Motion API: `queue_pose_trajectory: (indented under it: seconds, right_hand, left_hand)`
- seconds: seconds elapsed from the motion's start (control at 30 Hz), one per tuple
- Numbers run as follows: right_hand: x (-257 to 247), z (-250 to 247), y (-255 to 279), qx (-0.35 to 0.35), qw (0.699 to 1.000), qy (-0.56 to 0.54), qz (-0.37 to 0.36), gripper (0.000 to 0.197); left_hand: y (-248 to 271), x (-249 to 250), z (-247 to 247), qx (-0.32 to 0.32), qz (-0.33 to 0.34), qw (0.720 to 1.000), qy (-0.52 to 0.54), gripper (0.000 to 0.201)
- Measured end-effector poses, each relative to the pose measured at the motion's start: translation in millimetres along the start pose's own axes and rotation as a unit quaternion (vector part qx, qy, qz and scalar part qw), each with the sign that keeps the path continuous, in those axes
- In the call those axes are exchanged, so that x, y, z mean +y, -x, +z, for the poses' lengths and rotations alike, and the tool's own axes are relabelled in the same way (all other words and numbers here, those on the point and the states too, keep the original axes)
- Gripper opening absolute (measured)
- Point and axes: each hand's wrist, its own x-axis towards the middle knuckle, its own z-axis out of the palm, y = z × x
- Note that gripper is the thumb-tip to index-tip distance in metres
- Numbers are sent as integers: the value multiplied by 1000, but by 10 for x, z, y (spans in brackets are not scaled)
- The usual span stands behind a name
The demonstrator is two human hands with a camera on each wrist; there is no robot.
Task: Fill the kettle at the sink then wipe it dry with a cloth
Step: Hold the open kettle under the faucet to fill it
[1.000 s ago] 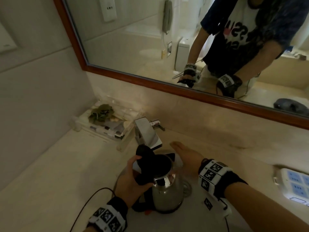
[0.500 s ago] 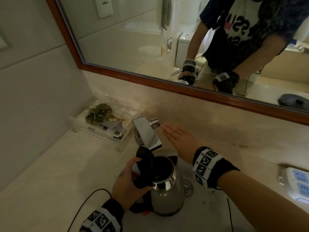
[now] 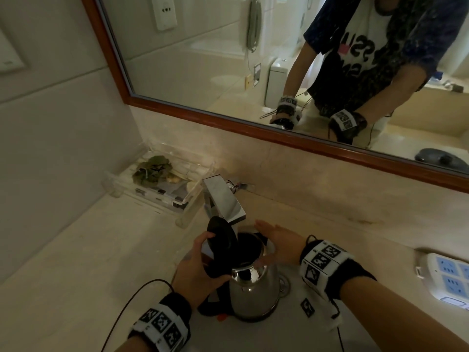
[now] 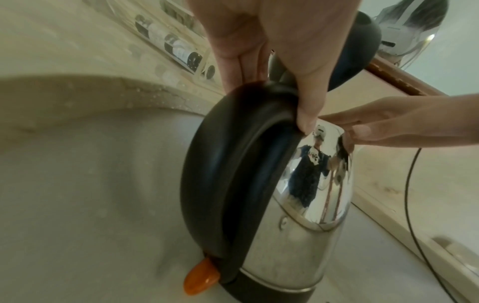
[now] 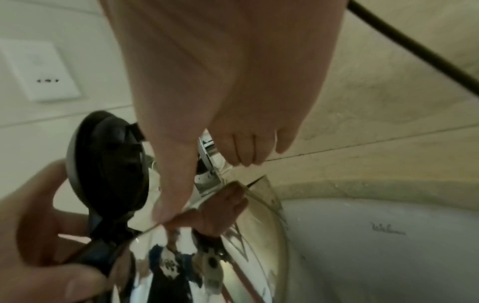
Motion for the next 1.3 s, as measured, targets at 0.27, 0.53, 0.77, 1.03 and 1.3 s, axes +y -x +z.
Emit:
queue_pose_trajectory:
  seconds: [0.27,0.53,0.77,1.03,1.3]
  right_hand:
    - [-140,-3,17,-2,1000,-7,14,102]
    - [-115,35,4,0,998,-54,37,102]
    - [-145,137,43,54,994,-72,68,98]
    - [-97,273,-52,78,992,-41,95,89]
    - [-109,230,-89,65,991,-35,115,88]
  left_hand:
    - [-9,0,-25,-10,7,1000,-10,90]
    - [-31,0,-43,-8,1,1000,16,90]
    - [6,-9,-22,2,16,1000,20,91]
    - [10,-31,-6,7,32,999,22,90]
    - [2,-35,23,18,29,999,40,87]
